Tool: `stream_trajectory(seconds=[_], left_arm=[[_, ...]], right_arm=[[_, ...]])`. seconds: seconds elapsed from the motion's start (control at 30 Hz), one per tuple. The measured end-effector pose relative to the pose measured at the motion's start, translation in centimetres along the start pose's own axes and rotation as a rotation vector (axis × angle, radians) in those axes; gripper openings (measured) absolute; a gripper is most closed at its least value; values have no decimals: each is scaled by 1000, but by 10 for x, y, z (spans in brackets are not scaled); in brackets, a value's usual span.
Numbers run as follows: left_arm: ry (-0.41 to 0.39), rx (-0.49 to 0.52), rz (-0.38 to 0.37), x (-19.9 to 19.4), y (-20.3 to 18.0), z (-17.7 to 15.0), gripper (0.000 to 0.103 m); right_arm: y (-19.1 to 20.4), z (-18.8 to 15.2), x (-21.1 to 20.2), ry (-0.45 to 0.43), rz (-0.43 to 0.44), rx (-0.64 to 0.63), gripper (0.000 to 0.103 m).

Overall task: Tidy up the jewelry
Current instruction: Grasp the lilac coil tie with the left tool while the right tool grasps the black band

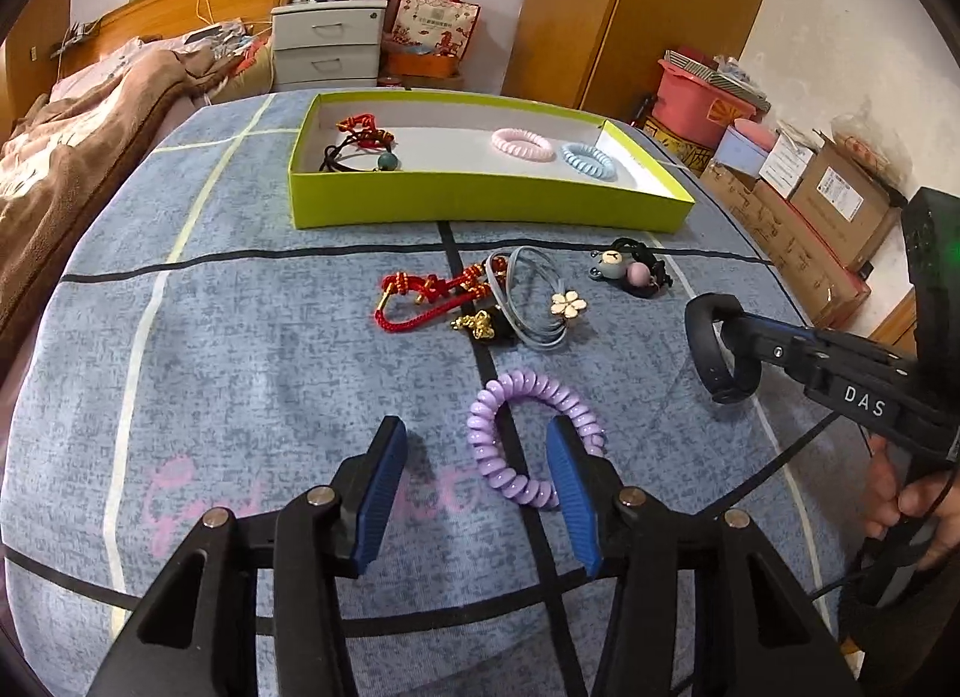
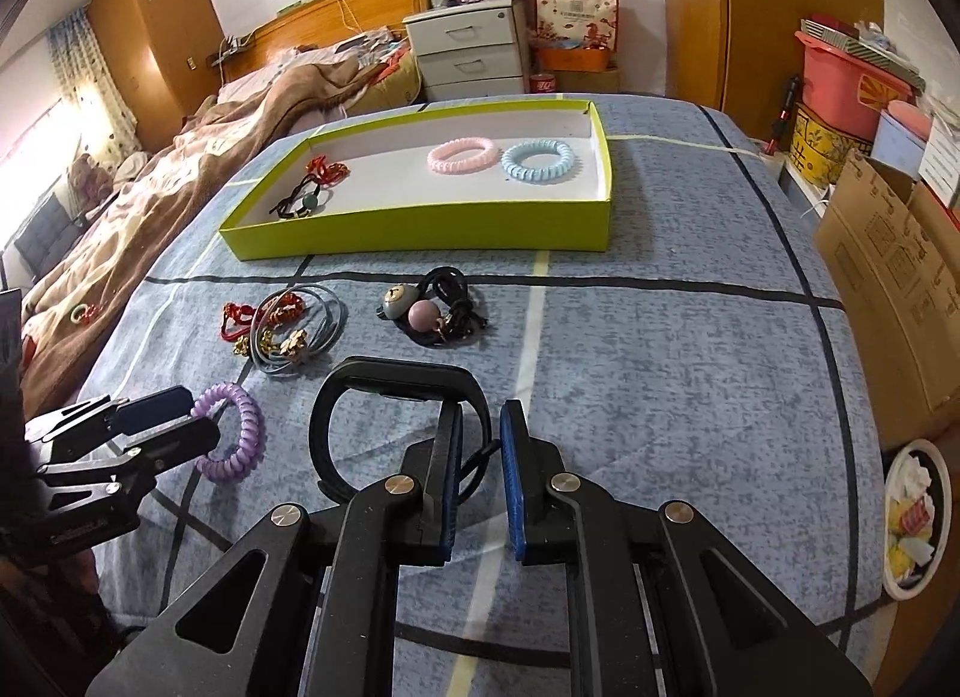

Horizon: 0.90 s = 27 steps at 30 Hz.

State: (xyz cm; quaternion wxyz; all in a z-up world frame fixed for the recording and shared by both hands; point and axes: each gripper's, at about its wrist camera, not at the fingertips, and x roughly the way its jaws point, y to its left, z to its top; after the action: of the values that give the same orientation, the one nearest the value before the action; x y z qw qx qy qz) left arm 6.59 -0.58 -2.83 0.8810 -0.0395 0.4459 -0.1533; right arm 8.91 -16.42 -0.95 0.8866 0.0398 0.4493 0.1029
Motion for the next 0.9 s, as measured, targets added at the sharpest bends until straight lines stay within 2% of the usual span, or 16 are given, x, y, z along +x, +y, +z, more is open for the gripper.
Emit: stream_trajectory(seconds=[0.07, 0.17, 0.27, 0.33, 0.4, 0.43, 0.9], left_arm=[[1, 7, 5, 0, -1, 1, 51], [4, 46, 68, 2, -7, 1, 40], [6, 74, 105, 4, -11, 1, 35], [6, 78, 123, 4, -10, 2, 28], [6, 83, 134, 4, -10, 1, 13], [7, 84, 133, 4, -10, 1, 11], [-28, 56, 76, -7, -4, 2, 10]], right_arm=[[-1, -1, -1, -1, 7, 4, 13], [-4, -3, -2, -5, 16, 7, 13], [-5, -3, -3, -8, 22, 14, 13], [-6, -4, -3, -10, 25, 17, 13], [-8, -6, -4, -12, 27, 16, 13], [-8, -6, -4, -12, 29, 16, 13], [-10, -6, -9, -21, 26, 35, 13]])
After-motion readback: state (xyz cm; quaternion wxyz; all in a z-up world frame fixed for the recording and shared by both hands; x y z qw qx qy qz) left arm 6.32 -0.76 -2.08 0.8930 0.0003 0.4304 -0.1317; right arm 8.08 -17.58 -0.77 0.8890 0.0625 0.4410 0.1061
